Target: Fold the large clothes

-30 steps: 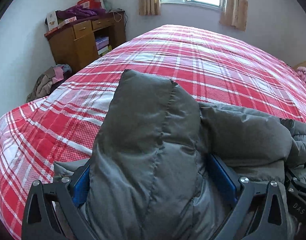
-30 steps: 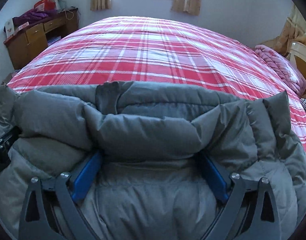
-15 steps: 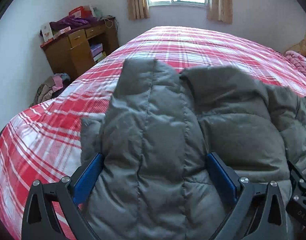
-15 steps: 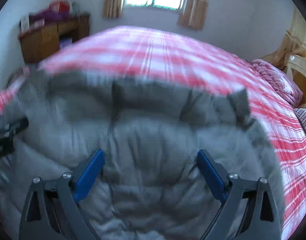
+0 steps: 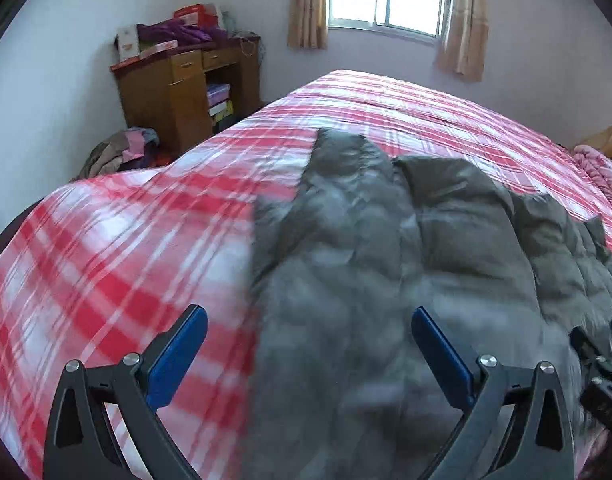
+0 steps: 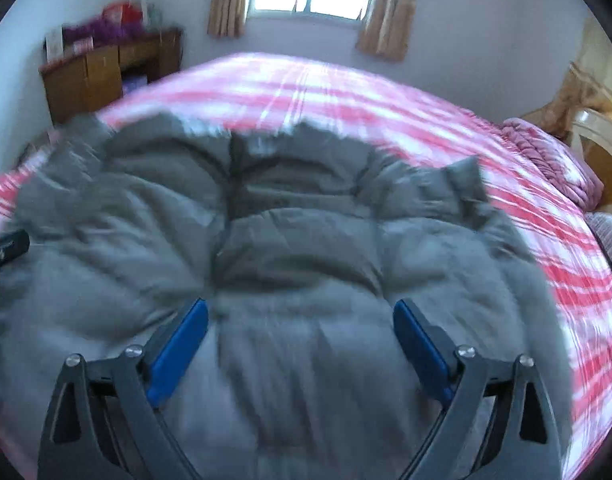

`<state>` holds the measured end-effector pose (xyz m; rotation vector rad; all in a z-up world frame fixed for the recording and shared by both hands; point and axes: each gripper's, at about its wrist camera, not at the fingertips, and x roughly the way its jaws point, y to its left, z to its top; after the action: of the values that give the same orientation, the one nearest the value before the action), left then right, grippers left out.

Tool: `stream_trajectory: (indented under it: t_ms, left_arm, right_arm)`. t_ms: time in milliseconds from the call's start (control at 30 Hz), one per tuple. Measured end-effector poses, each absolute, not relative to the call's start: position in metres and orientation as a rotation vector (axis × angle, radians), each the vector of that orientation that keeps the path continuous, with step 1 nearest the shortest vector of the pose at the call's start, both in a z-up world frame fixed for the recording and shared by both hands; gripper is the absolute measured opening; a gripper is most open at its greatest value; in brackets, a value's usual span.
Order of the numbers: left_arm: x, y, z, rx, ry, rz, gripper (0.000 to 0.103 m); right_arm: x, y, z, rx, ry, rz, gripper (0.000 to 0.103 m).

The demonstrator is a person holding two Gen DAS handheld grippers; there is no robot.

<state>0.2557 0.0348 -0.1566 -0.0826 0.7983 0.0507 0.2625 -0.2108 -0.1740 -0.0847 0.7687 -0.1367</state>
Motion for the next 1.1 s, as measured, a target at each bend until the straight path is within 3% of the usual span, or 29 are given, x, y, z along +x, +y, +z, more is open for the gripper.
stream_trajectory:
  t_ms: [200,433,467,533,767,800,833,900,933,1100]
  left_arm:
    - [0.244,0.052,-0.201,-0.185,0.919,0.072,0.102]
    - [0.241,0.048,-0.197,-0.225,0.877,0.036,0.101]
    - [0.240,0.046,-0.196,-0.232,0.875,0.014,0.098]
    - [0.234,0.043,-0.191,-0.242,0.871,-0.025,0.074]
    - [0.231,0.033,-0.193,-0.307,0.868,-0.124,0.074]
    - [0.229,0.036,-0.191,-0.342,0.857,-0.152,0.066]
    - [0.231,0.040,-0.192,-0.383,0.854,-0.198,0.039]
    - [0.232,0.044,-0.192,-0.413,0.861,-0.235,0.028]
    - [0.233,0.046,-0.190,-0.416,0.851,-0.251,0.018]
    - [0.229,0.060,-0.180,-0.482,0.825,-0.318,0.010]
  right_arm:
    - [0.200,-0.200,-0.180,-0.119,0.737,-0.124,0.099]
    - [0.203,-0.196,-0.208,-0.177,0.762,-0.154,0.100]
    - [0.203,-0.201,-0.210,-0.176,0.766,-0.153,0.102]
    - [0.205,-0.205,-0.211,-0.170,0.776,-0.151,0.102]
    - [0.197,-0.203,-0.212,-0.186,0.761,-0.162,0.102]
    - [0.197,-0.202,-0.212,-0.189,0.761,-0.163,0.102]
    - [0.197,-0.202,-0.212,-0.189,0.760,-0.162,0.102]
    - [0.196,-0.203,-0.213,-0.181,0.755,-0.157,0.102]
    - [0.195,-0.203,-0.212,-0.178,0.754,-0.154,0.102]
    - [0.195,-0.202,-0.210,-0.179,0.765,-0.148,0.102]
